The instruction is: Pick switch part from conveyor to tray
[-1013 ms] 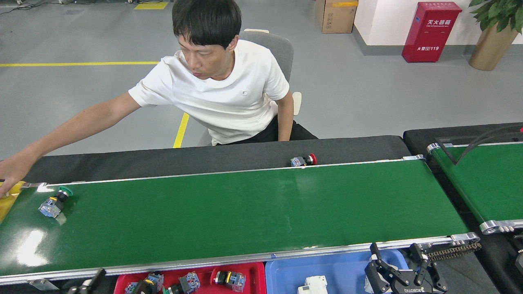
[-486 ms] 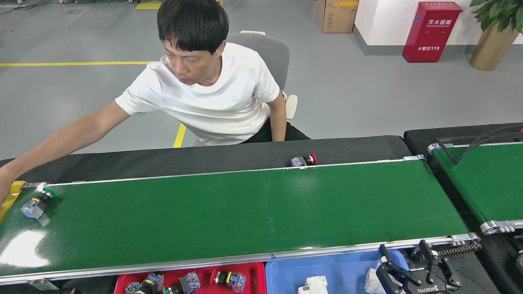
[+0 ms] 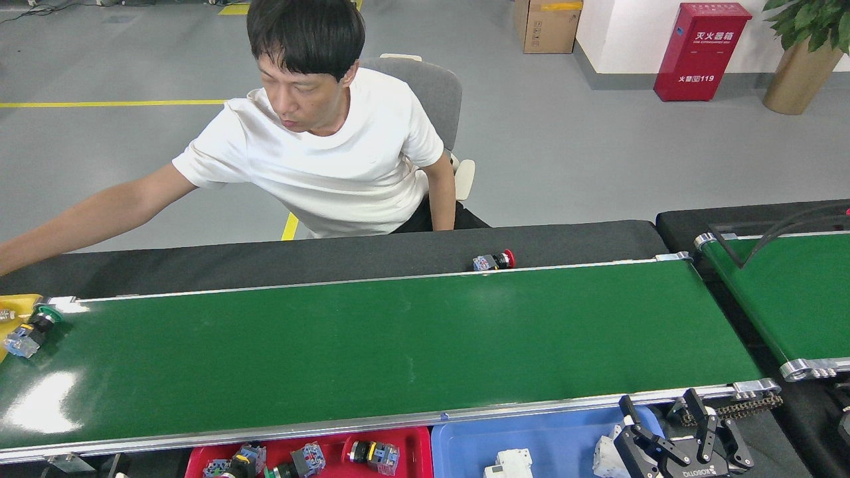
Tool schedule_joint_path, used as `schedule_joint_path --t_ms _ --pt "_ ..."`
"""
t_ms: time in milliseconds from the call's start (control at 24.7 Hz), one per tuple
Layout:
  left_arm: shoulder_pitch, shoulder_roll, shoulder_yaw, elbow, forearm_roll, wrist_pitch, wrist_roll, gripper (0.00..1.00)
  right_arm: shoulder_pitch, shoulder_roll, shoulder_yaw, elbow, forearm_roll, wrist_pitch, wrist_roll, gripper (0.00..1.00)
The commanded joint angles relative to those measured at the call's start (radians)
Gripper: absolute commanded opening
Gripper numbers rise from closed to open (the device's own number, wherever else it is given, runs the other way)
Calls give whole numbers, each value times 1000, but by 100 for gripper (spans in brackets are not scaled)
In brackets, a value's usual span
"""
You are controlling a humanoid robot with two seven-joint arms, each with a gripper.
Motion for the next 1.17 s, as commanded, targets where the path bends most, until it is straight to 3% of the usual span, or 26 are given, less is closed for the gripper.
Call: schedule_joint_path --t_ms 0,203,527,689,810,1134 --pt "-8 12 -7 -23 0 36 9 100 1 -8 -9 -10 -3 -3 -8 99" --pt "-5 42 -148 -60 4 171 12 100 3 1 -50 -10 -4 -2 -5 99" --pt "7 43 -291 -112 3 241 14 100 26 9 -115 -10 -4 -3 -5 99" --pt "-2 37 -292 -112 -20 241 14 100 31 11 -118 -9 -6 -2 -3 99" --pt "-7 25 -294 -114 -115 240 28 100 38 21 -123 -9 -6 -2 0 99" --pt "-15 -6 -306 -118 -117 226 34 100 46 23 -132 -10 -6 -3 -1 99"
